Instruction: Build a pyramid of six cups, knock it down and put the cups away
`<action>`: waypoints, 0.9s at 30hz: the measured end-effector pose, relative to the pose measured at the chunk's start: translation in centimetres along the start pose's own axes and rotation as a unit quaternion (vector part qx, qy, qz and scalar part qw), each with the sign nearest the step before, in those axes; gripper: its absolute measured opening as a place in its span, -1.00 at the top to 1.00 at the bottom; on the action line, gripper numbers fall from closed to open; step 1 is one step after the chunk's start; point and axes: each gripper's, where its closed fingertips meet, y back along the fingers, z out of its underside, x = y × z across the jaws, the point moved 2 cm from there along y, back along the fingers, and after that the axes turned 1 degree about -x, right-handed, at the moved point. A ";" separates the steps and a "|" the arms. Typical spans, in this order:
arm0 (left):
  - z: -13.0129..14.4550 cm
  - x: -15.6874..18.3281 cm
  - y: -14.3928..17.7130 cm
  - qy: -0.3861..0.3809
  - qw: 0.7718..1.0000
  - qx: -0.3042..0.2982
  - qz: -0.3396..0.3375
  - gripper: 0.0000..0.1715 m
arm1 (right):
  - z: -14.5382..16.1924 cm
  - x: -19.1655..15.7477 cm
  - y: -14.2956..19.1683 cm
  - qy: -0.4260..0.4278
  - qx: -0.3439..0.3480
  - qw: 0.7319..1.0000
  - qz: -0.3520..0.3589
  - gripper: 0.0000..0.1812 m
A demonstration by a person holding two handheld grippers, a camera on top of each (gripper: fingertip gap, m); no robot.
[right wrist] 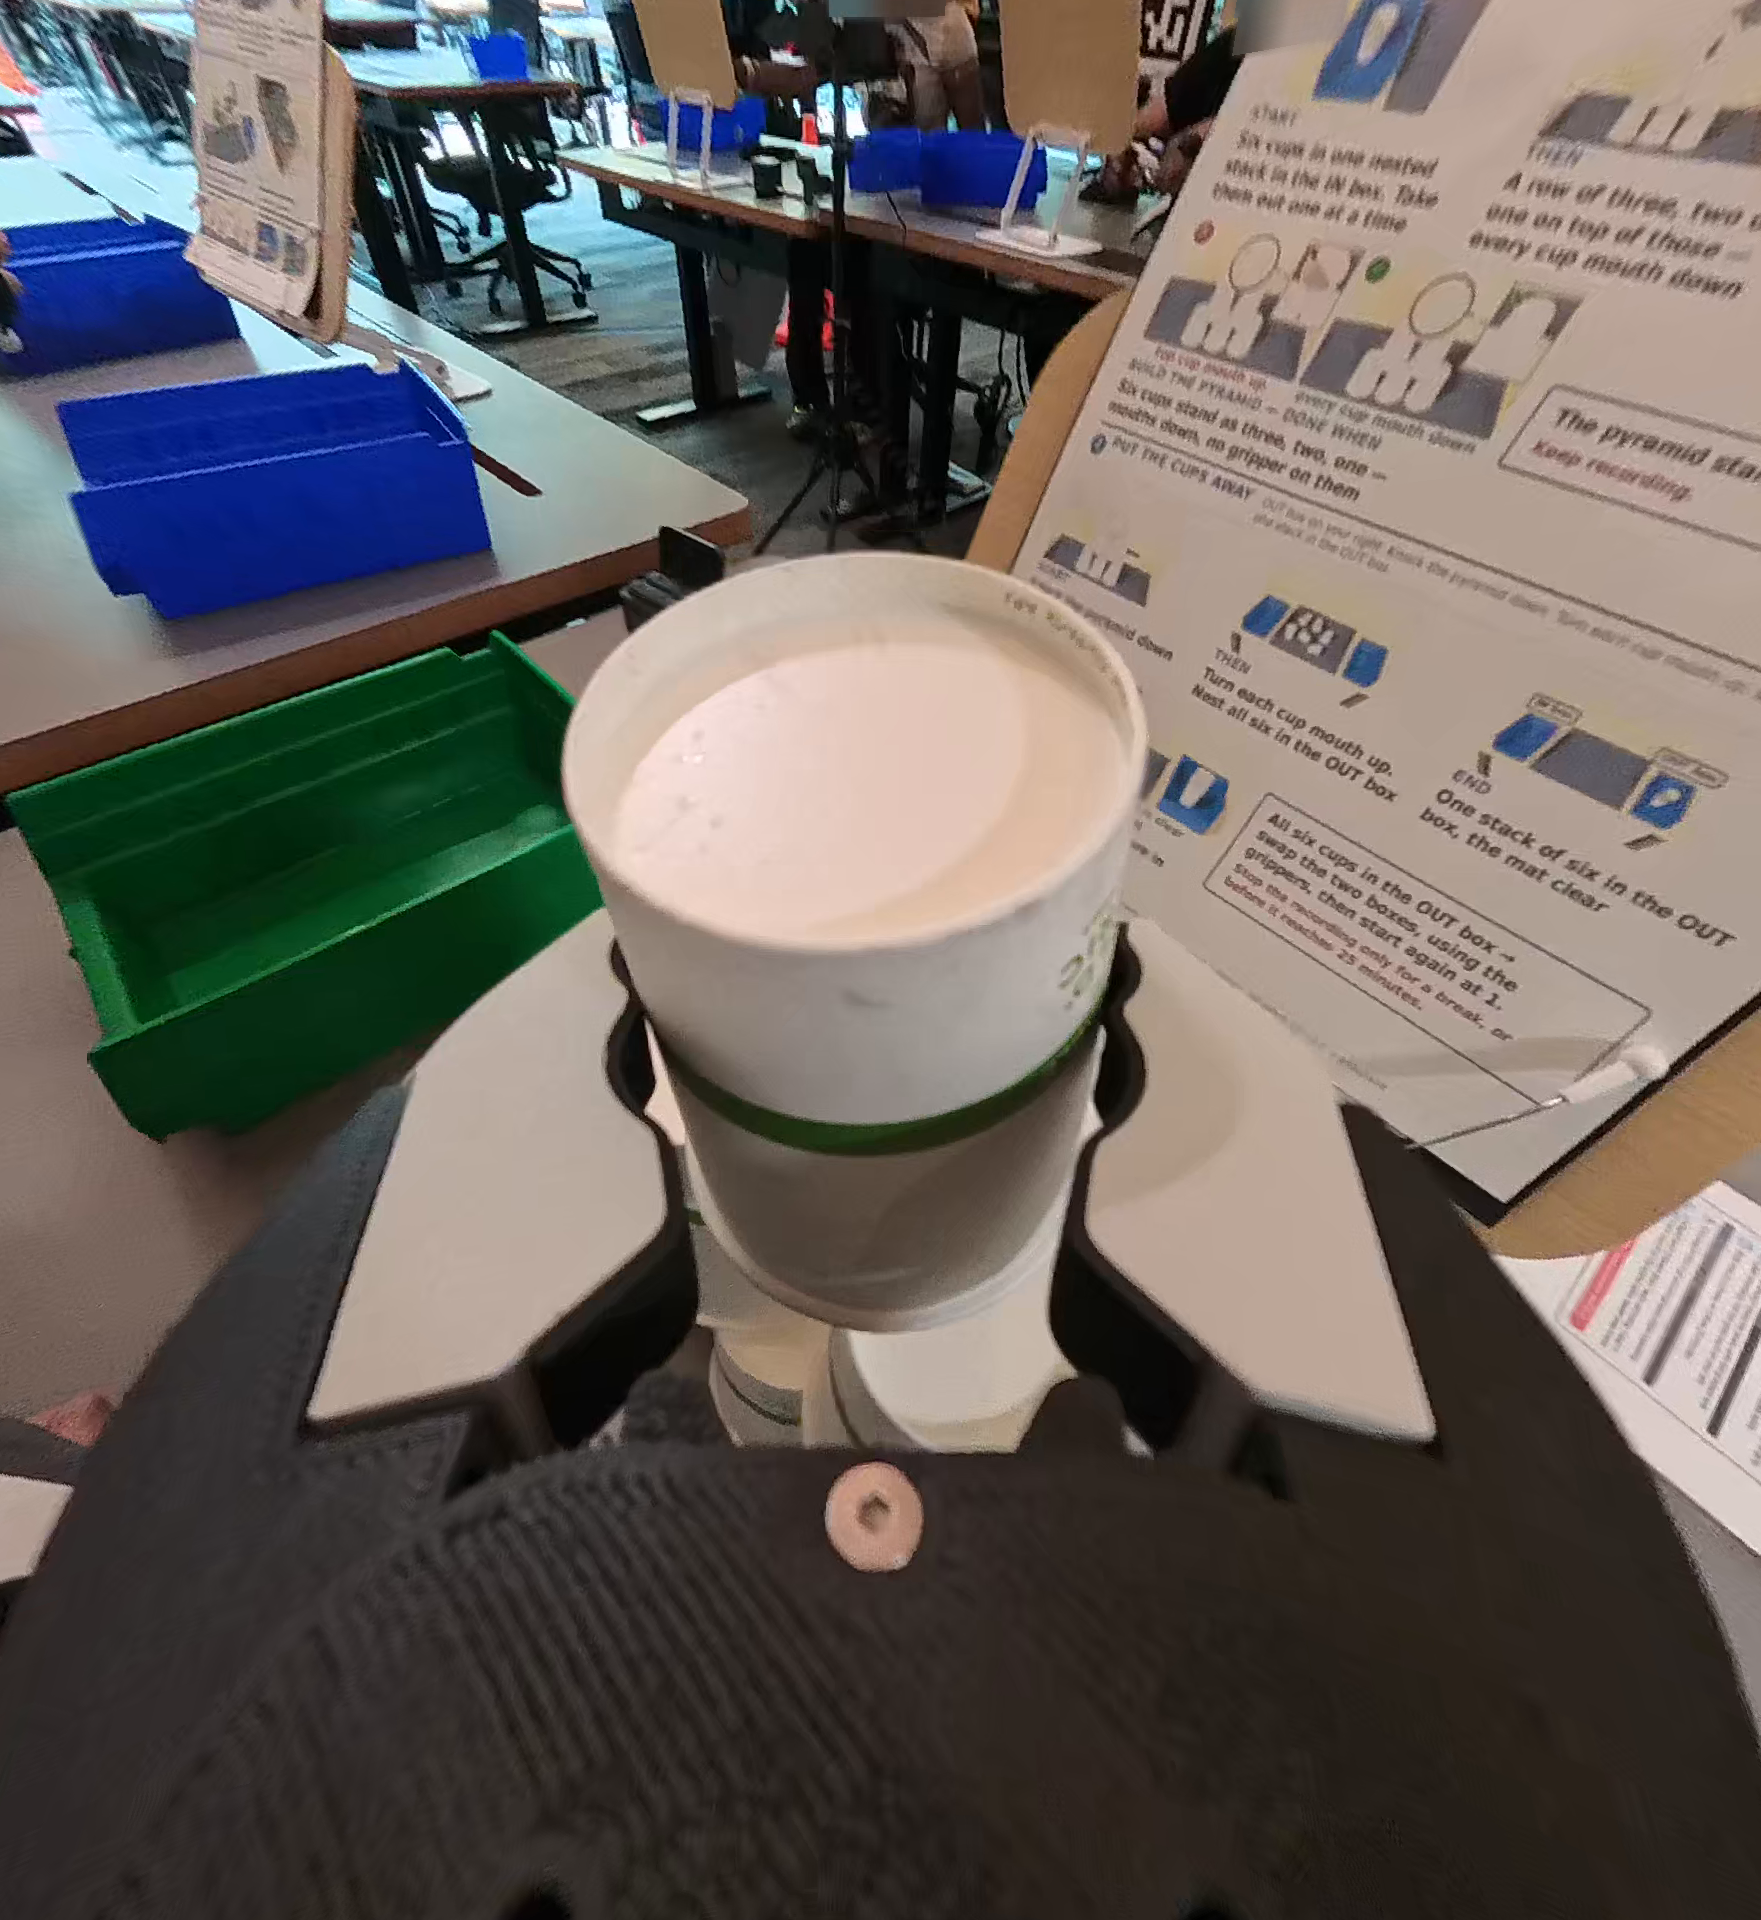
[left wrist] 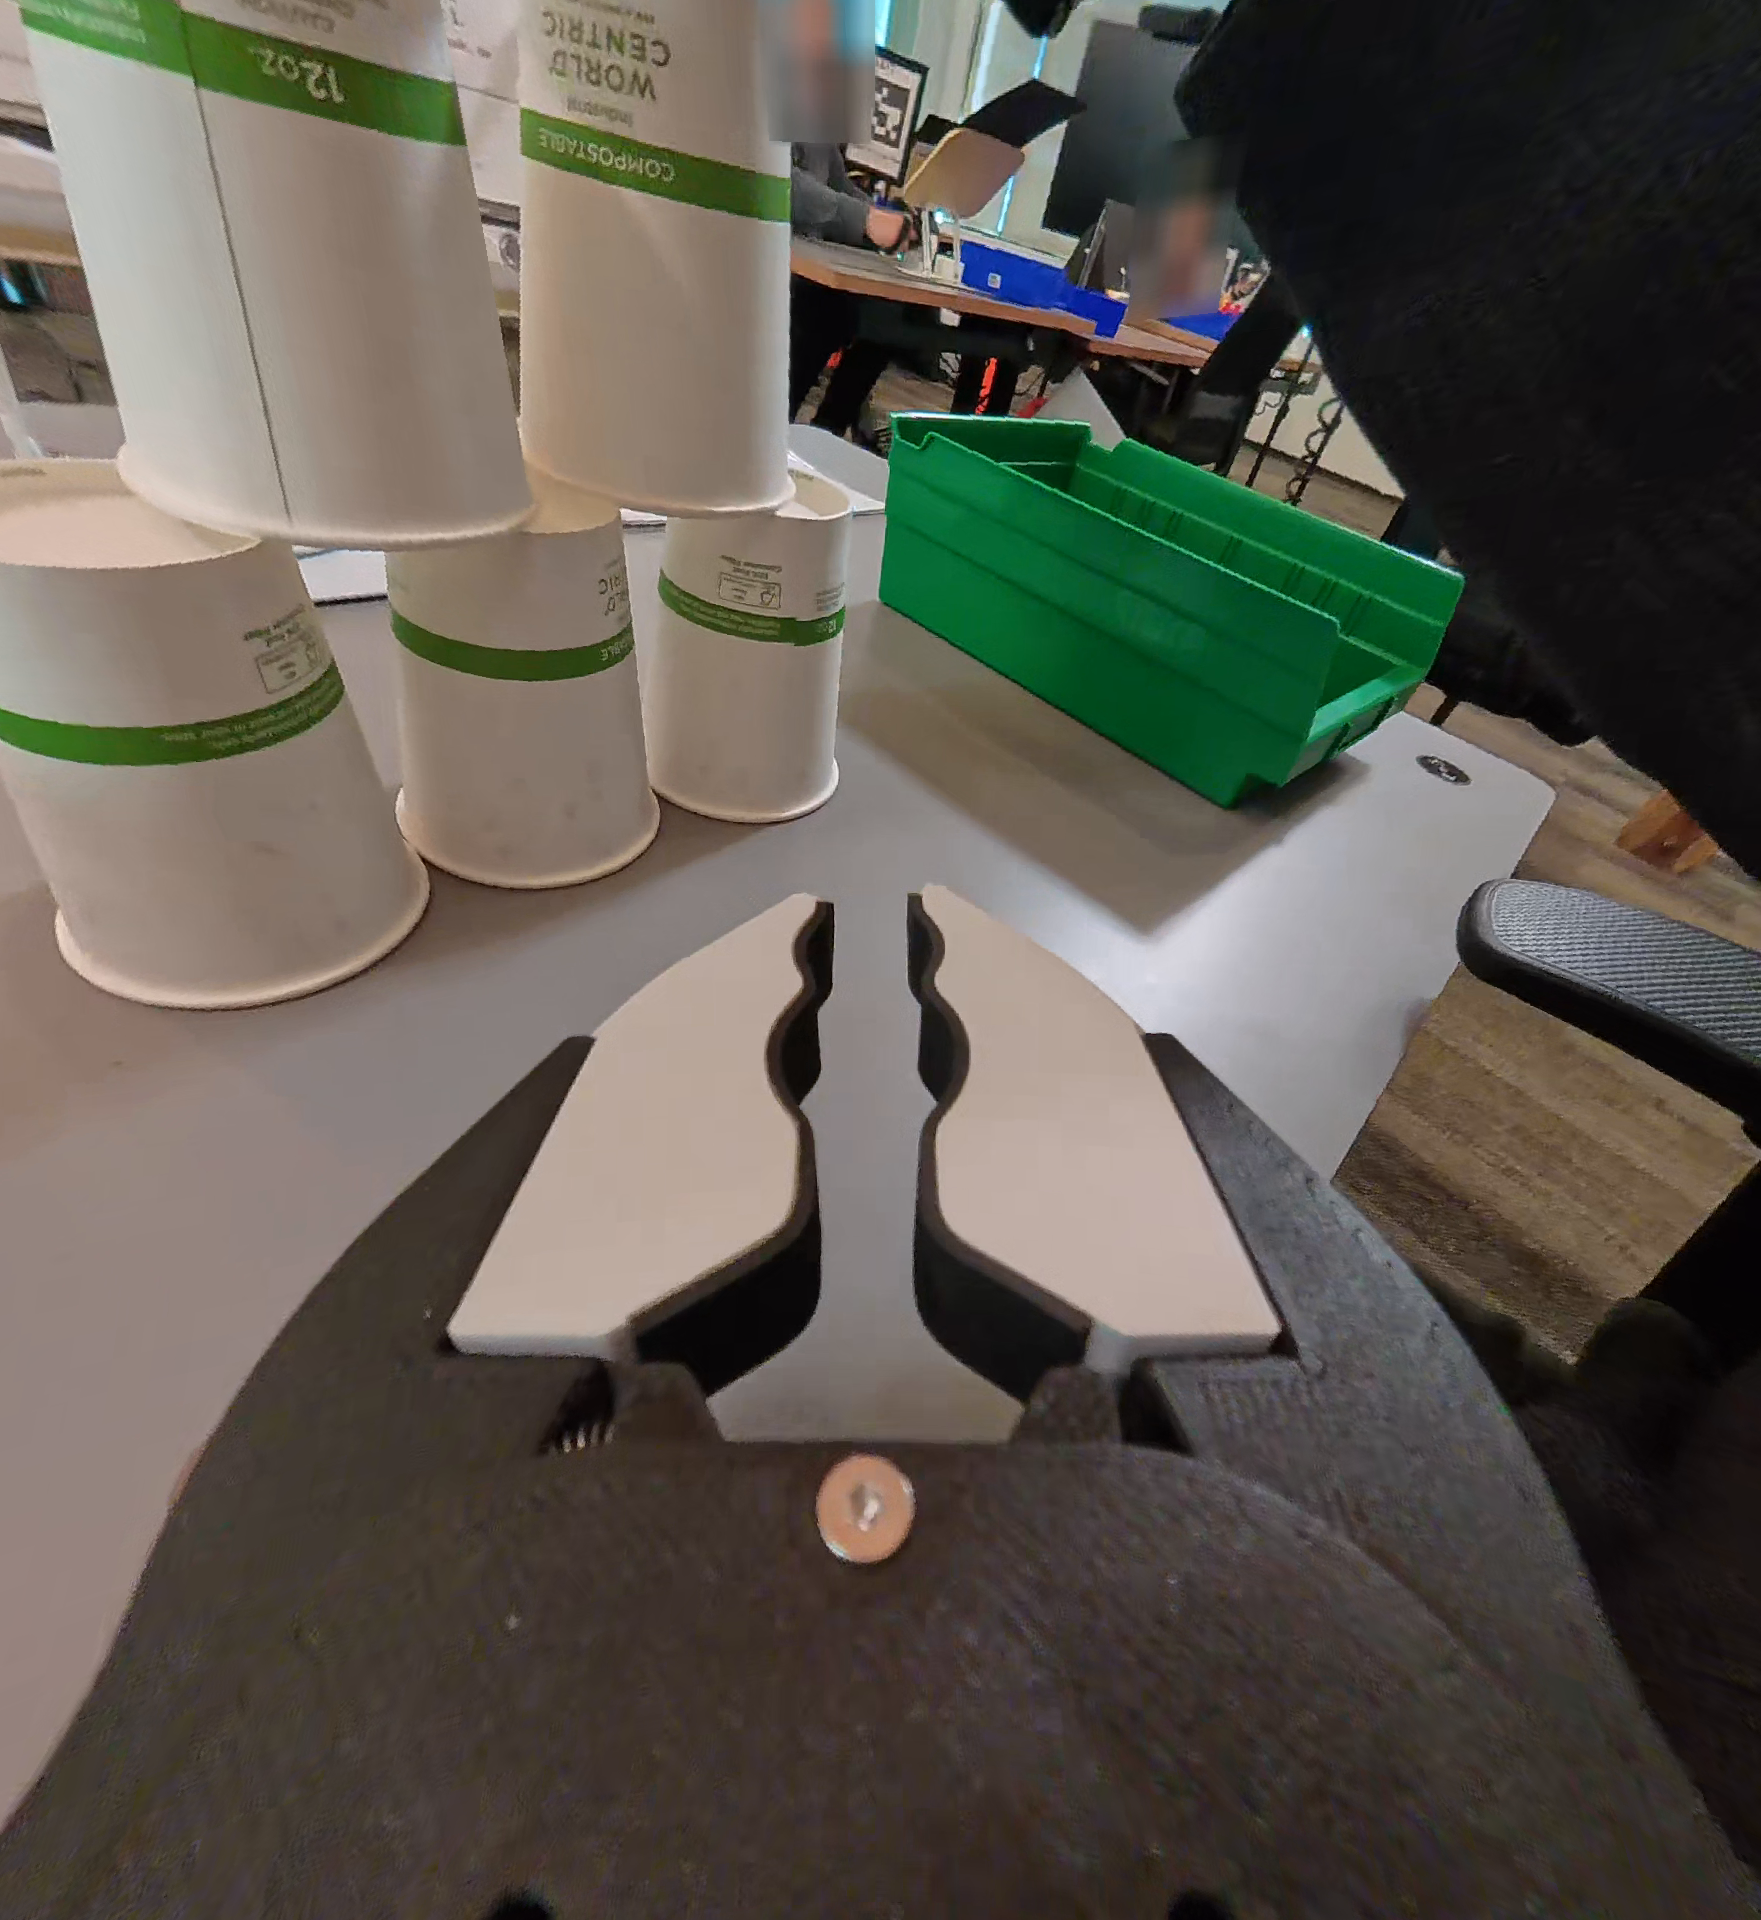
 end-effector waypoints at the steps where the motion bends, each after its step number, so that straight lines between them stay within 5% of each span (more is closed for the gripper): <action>1: 0.0 -0.1 0.0 0.005 1.000 -0.001 0.001 0.83 | 0.2 0.2 -0.2 0.001 -0.007 1.000 0.004 0.05; 10: 0.5 -0.4 -0.2 0.054 0.998 -0.011 0.014 0.84 | 1.2 -0.3 -1.3 0.016 -0.033 0.999 0.006 0.05; 27: 0.9 -0.3 -0.4 0.032 0.999 -0.019 0.005 0.84 | 1.7 0.0 -1.3 0.016 -0.024 1.000 0.009 0.02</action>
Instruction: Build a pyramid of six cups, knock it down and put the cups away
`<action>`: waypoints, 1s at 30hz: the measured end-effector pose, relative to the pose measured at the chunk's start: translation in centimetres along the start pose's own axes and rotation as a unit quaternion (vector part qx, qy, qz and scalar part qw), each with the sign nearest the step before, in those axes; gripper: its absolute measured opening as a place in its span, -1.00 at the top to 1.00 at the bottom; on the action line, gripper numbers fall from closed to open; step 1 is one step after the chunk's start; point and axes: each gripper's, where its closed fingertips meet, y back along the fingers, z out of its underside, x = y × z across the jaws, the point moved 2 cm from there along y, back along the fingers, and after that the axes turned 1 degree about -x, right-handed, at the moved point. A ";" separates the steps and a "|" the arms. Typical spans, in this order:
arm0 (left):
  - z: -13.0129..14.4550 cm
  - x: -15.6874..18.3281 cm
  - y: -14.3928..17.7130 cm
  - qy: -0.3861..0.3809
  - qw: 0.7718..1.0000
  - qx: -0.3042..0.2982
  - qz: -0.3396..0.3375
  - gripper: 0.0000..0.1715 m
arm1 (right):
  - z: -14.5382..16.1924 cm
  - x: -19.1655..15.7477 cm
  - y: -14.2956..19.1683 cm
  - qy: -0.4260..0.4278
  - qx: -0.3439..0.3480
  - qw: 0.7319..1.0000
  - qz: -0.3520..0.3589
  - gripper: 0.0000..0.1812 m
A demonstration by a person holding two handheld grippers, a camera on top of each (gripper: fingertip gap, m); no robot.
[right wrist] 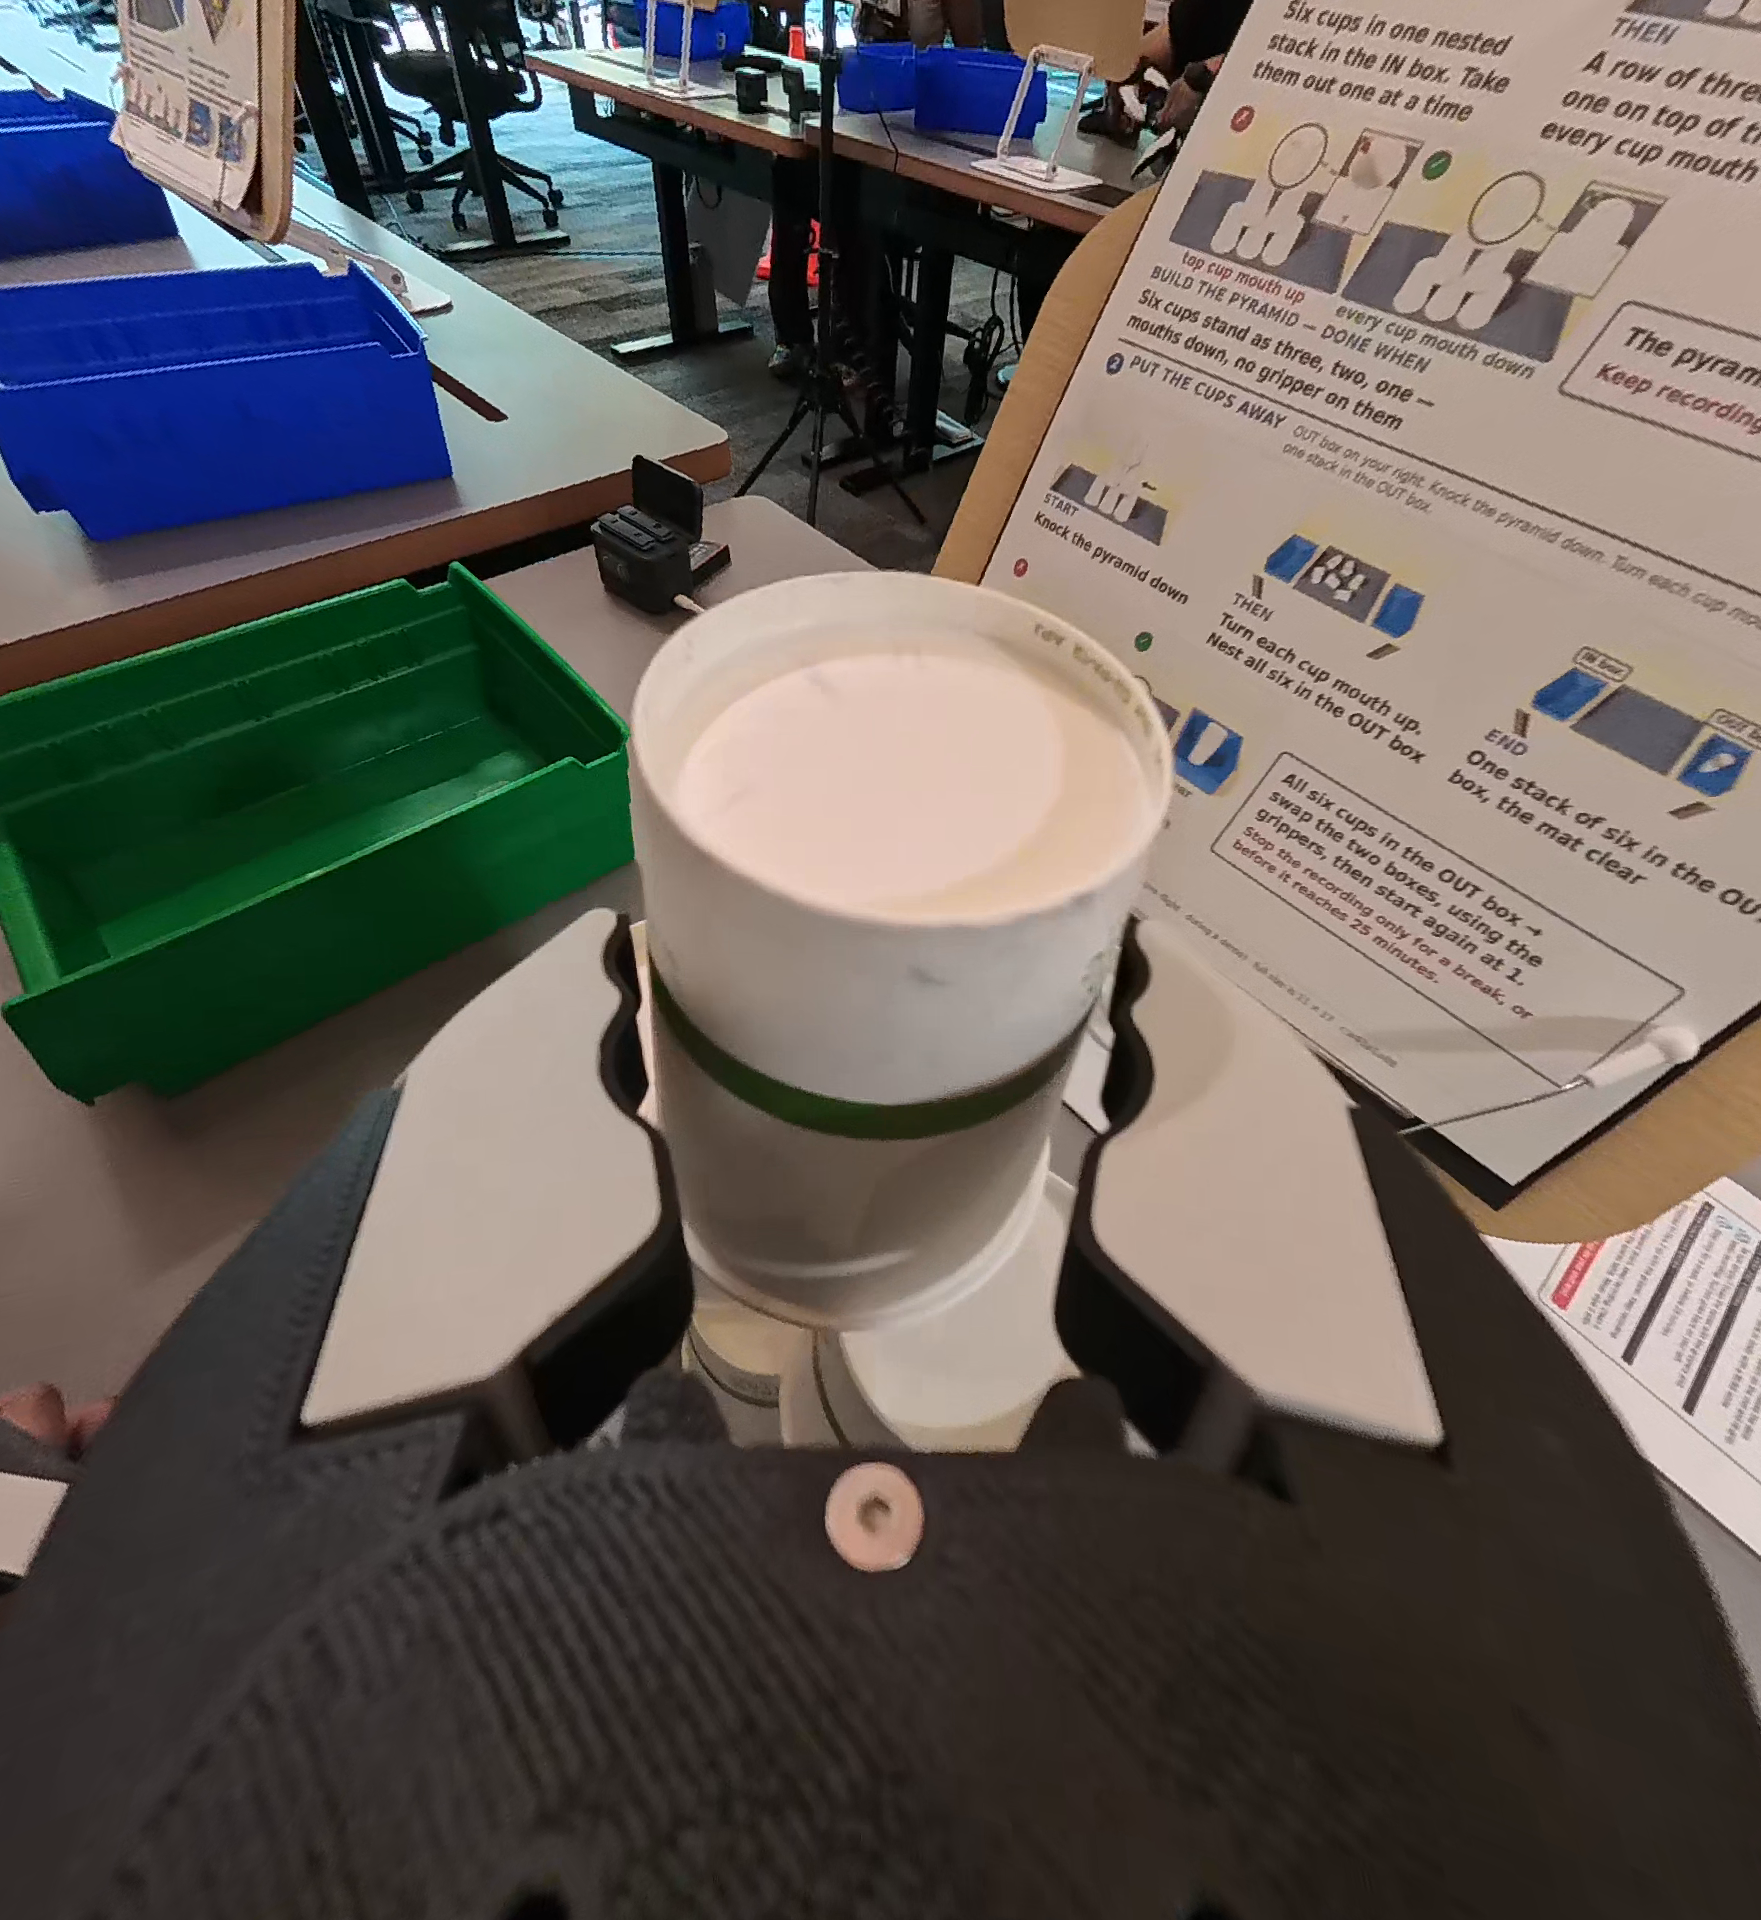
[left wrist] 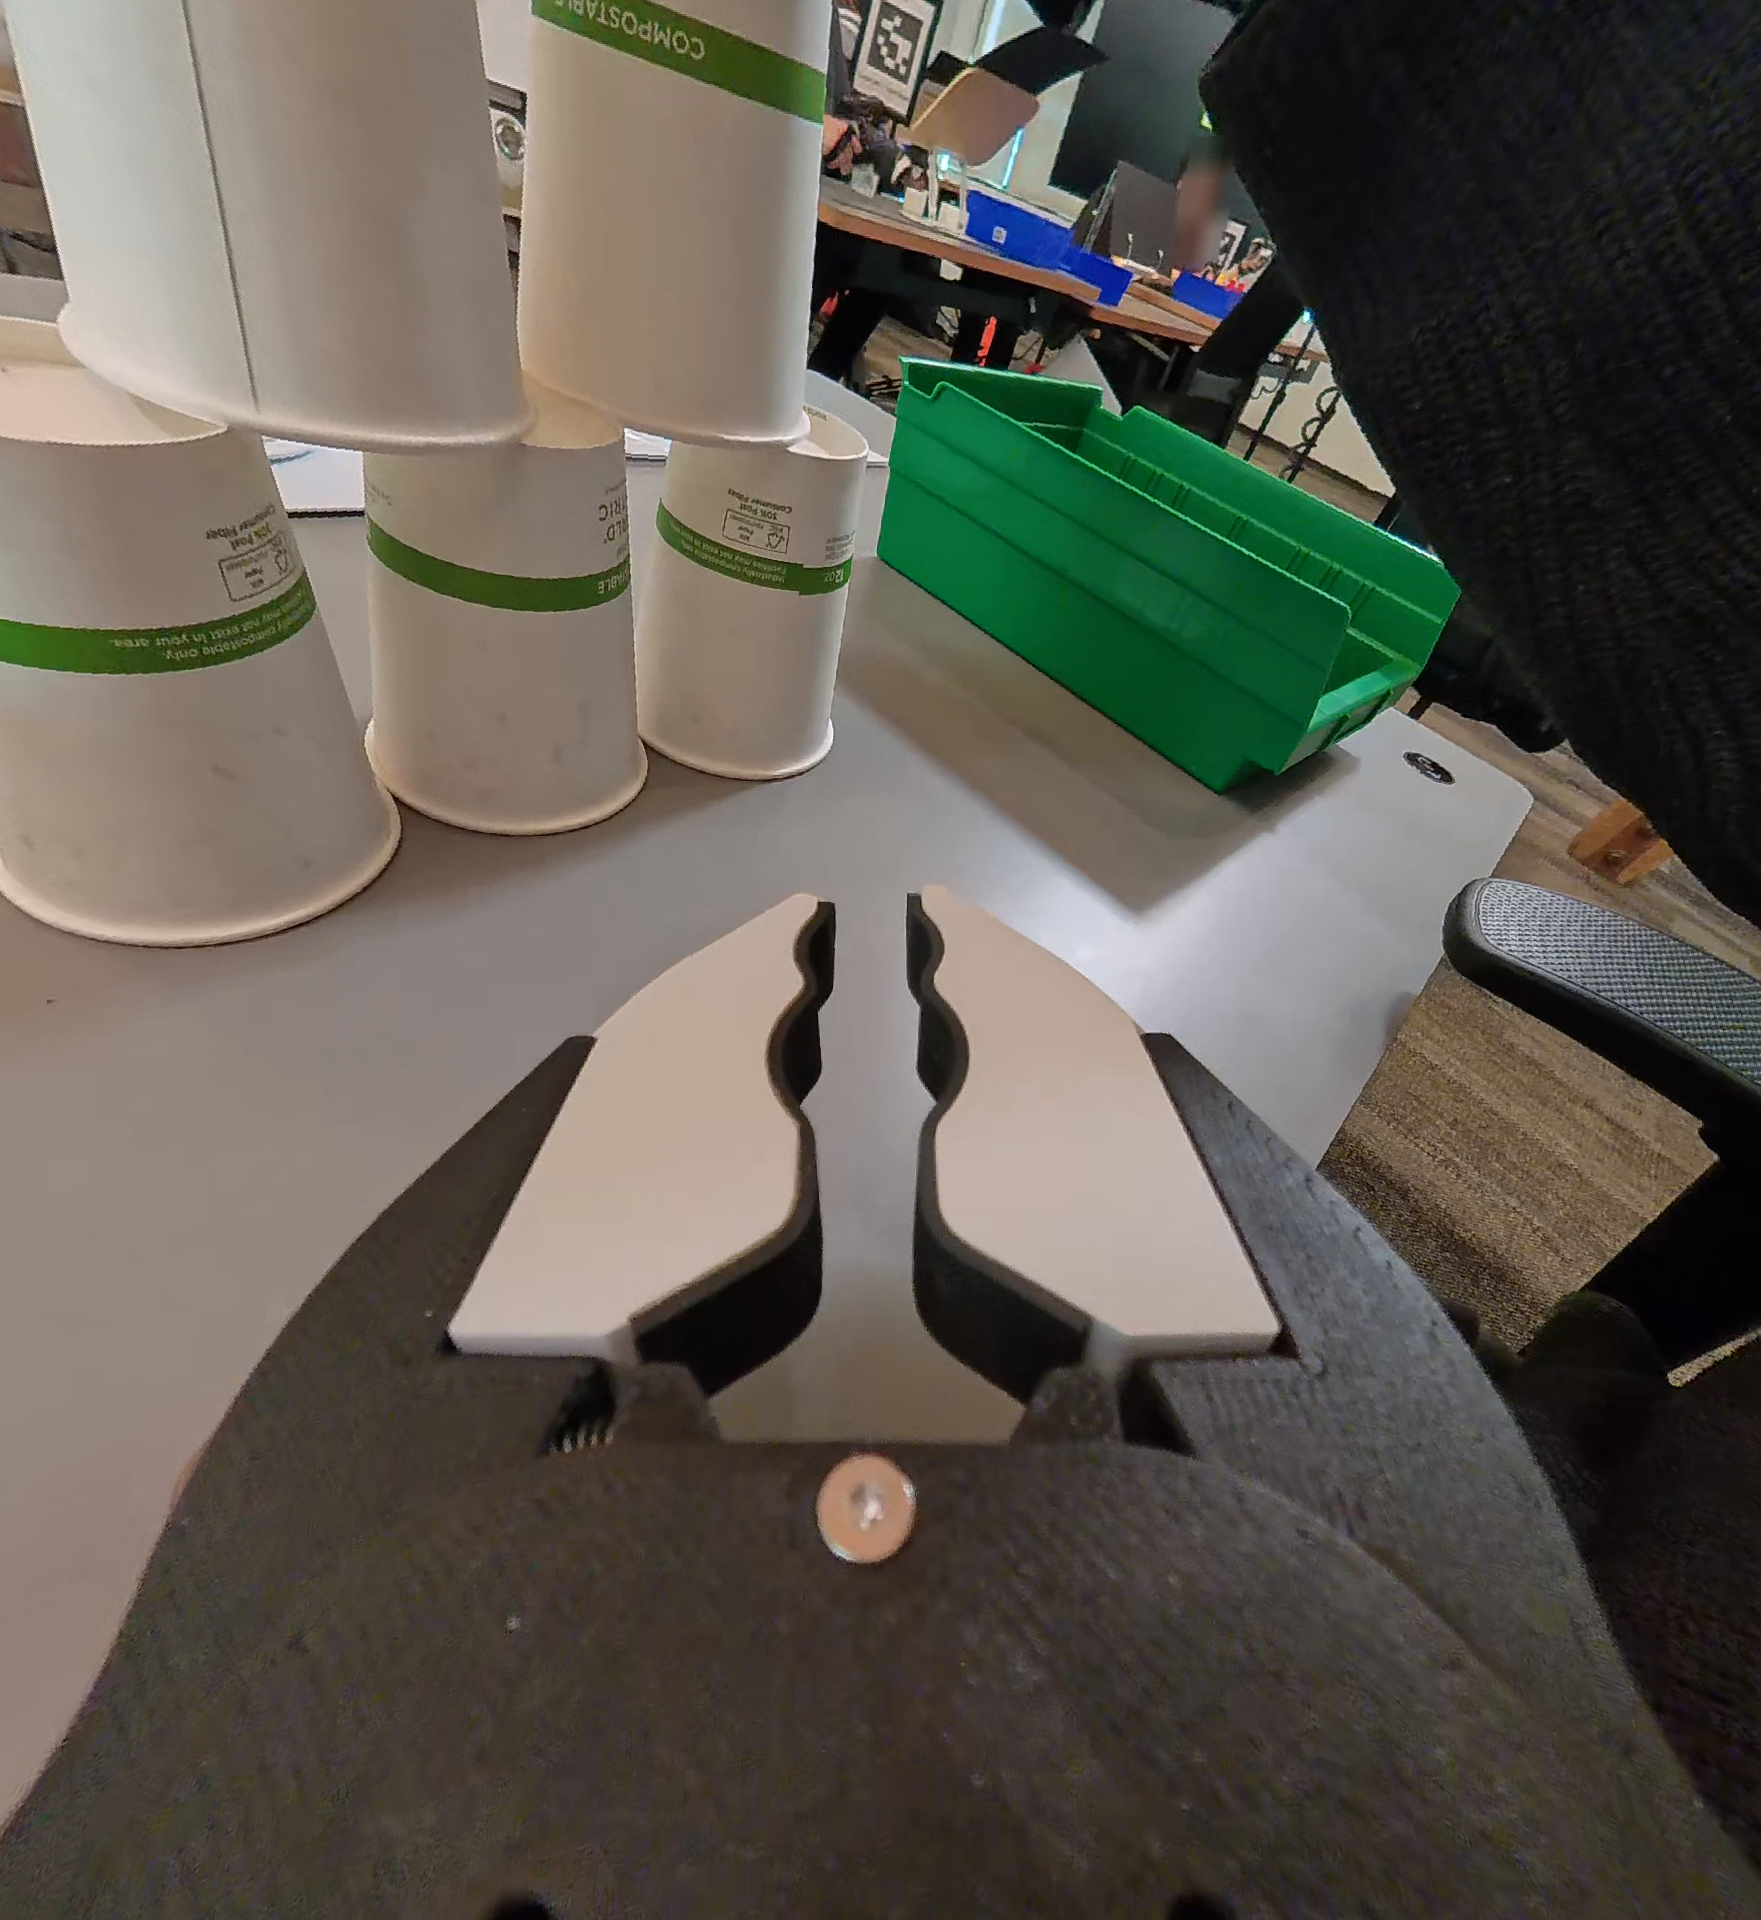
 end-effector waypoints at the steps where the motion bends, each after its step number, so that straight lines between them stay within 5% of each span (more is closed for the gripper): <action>1: 0.0 0.0 0.0 0.000 1.000 0.000 0.000 0.84 | 0.0 0.0 0.1 0.000 0.000 1.000 0.001 0.01; 10: 0.1 -0.1 0.0 -0.002 1.000 -0.002 0.001 0.84 | -0.4 -0.2 5.5 -0.018 0.100 0.995 0.007 -0.02; 13: 0.0 0.0 0.1 -0.001 1.000 -0.001 0.002 0.83 | 2.5 0.3 9.0 -0.067 0.199 0.977 0.032 0.14; 17: -0.1 -0.1 -0.1 -0.004 1.000 0.003 -0.002 0.81 | 9.0 -0.8 13.4 -0.138 0.362 0.921 0.041 0.52; 21: -0.7 -0.6 -0.9 -0.034 0.999 0.011 -0.020 0.77 | 17.1 -2.3 13.3 -0.139 0.273 0.945 0.117 0.74; 25: -2.2 -1.7 -2.5 -0.072 0.995 0.043 -0.054 0.61 | 18.5 -4.2 13.0 -0.135 0.176 0.970 0.103 0.99; 30: -4.2 -1.9 -4.5 -0.088 0.991 0.057 -0.079 0.52 | 22.7 -3.8 13.0 -0.144 0.122 0.964 0.188 1.00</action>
